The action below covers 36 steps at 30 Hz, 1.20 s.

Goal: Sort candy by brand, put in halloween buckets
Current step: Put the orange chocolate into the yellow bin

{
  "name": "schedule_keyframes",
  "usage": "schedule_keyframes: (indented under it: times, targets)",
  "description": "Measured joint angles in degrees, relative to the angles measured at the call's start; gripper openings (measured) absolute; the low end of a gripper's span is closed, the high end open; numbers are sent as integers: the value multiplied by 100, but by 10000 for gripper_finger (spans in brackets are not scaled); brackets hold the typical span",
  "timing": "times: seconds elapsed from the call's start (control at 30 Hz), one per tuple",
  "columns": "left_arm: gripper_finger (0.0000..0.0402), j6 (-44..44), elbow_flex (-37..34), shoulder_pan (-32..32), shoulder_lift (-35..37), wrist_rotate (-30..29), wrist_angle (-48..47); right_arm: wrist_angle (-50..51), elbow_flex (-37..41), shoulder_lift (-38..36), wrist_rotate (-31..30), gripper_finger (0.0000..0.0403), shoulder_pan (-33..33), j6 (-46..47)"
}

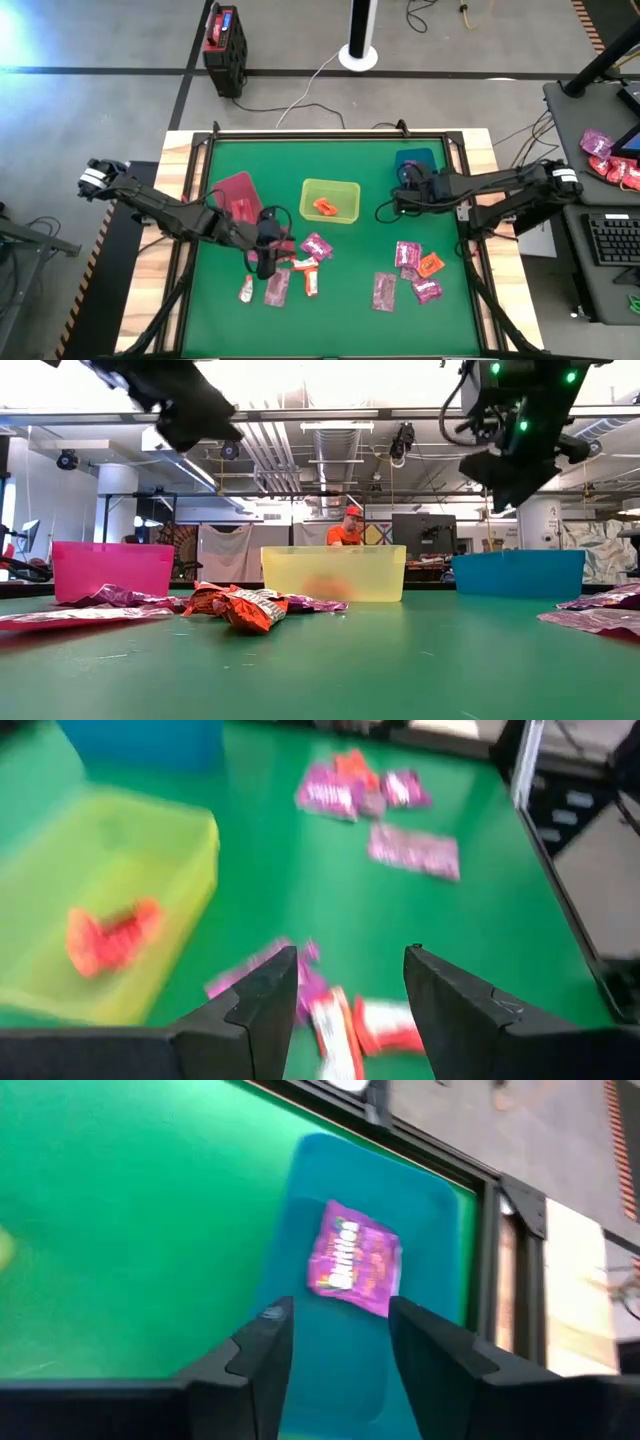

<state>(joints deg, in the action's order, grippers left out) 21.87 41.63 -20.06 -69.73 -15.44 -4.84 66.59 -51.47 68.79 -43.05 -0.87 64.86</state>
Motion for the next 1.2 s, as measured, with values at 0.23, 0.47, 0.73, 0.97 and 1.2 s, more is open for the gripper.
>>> schedule_keyframes:
  times: [0.23,0.47,0.73,0.97,1.2]
  targets:
    - [168,353,0,-540,-436,-152,-174,-75,-358,0,-25,170,639,-57]
    - [168,762,0,-727,-1234,-416,152,-651,-296,0,-196,186,1250,-103]
    - [168,659,425,-730,-2053,-741,249,-733,-277,0,-212,221,1590,-109]
    - [174,887,1058,-705,-2778,-629,-573,-737,-264,0,-214,246,1603,-137]
    - [190,907,1257,-656,-3070,-800,-1015,-754,-243,0,-214,263,1603,-142]
